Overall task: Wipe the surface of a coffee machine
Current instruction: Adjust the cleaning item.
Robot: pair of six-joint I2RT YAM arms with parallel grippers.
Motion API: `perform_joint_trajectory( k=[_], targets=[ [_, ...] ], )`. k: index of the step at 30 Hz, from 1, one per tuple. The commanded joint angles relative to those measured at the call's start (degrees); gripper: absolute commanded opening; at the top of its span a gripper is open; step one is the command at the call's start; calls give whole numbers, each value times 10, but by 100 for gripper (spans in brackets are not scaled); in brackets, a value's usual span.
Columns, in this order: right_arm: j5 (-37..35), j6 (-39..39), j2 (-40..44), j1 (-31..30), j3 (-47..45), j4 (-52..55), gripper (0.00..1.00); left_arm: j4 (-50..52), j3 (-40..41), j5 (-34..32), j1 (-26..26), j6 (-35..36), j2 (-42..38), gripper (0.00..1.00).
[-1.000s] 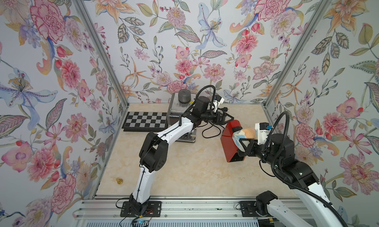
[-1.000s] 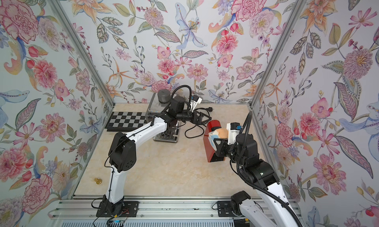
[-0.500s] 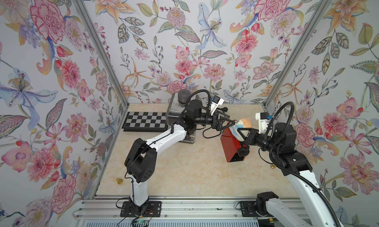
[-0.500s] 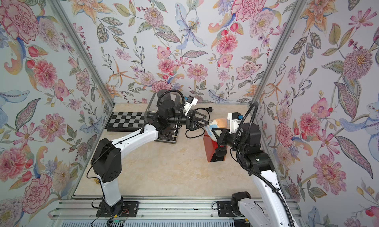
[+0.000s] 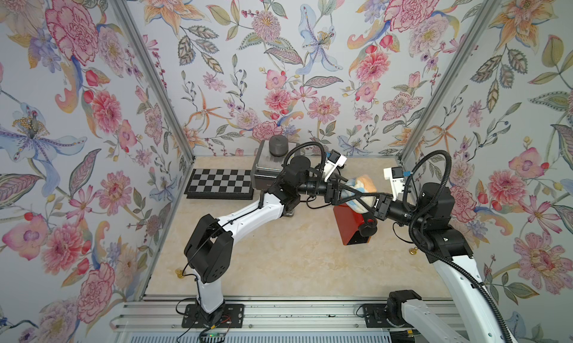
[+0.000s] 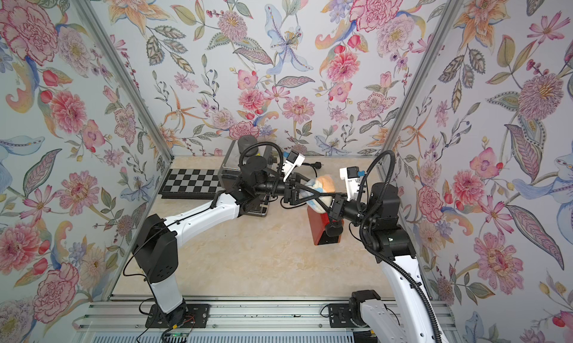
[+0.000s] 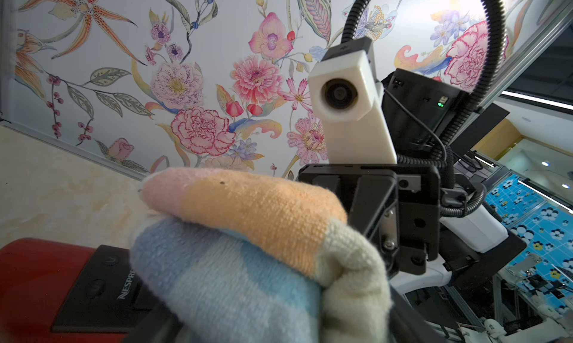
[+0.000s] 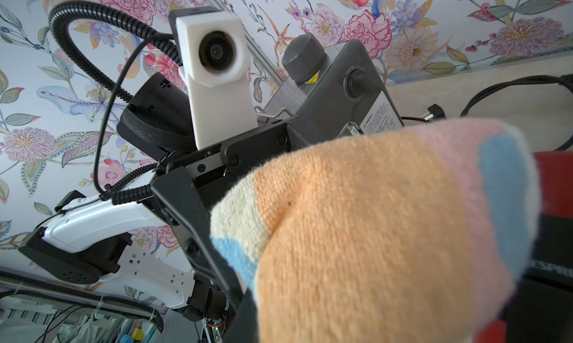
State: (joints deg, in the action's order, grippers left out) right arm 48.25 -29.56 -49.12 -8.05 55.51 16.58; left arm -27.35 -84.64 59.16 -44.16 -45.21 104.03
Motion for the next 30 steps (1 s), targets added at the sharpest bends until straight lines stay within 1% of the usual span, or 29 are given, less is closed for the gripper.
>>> perform_joint_trajectory(
  k=[1,4,7,9,10,11,12,13,14,16,17,19,20,21,22,24,25,27,29,30],
  targets=[
    [73,4,9,2,11,-35,0,-82,28,4,1,-45,-21,61],
    [95,5,8,3,10,-40,0,-147,46,21,0,-89,-26,48],
    [99,6,13,3,9,-44,0,-218,63,39,-2,-132,-26,35],
    [103,8,17,3,10,-48,0,-249,73,45,-4,-152,-28,21],
    [103,10,18,3,11,-48,2,-254,77,46,-4,-156,-30,13],
    [103,12,20,3,13,-48,7,-256,81,45,-5,-156,-33,4],
    [101,13,19,3,15,-49,13,-254,85,44,-4,-154,-35,0],
    [99,13,20,3,16,-48,21,-248,88,41,-3,-148,-38,0],
    [94,13,18,4,16,-47,38,-231,92,35,-2,-136,-43,0],
    [81,18,18,7,14,-47,54,-180,98,12,8,-99,-57,0],
    [69,24,15,11,12,-41,66,-138,101,-7,19,-71,-70,0],
    [46,43,7,23,12,-17,82,-32,106,-65,43,-3,-104,0],
    [29,57,1,27,15,-2,88,56,94,-104,53,54,-123,0],
    [3,77,-8,27,24,21,92,116,86,-133,58,97,-138,0],
    [-25,96,-18,26,35,45,93,148,80,-147,63,119,-161,0],
    [-115,149,-47,7,76,121,98,187,74,-155,72,141,-189,0],
    [-161,171,-63,-10,95,151,98,206,70,-163,75,151,-198,0],
    [-290,202,-98,-54,137,216,99,260,58,-195,75,183,-217,0],
    [-370,214,-138,-84,175,262,99,286,57,-217,76,200,-233,0],
    [-397,218,-157,-93,193,281,99,290,60,-222,77,204,-242,0]
  ],
)
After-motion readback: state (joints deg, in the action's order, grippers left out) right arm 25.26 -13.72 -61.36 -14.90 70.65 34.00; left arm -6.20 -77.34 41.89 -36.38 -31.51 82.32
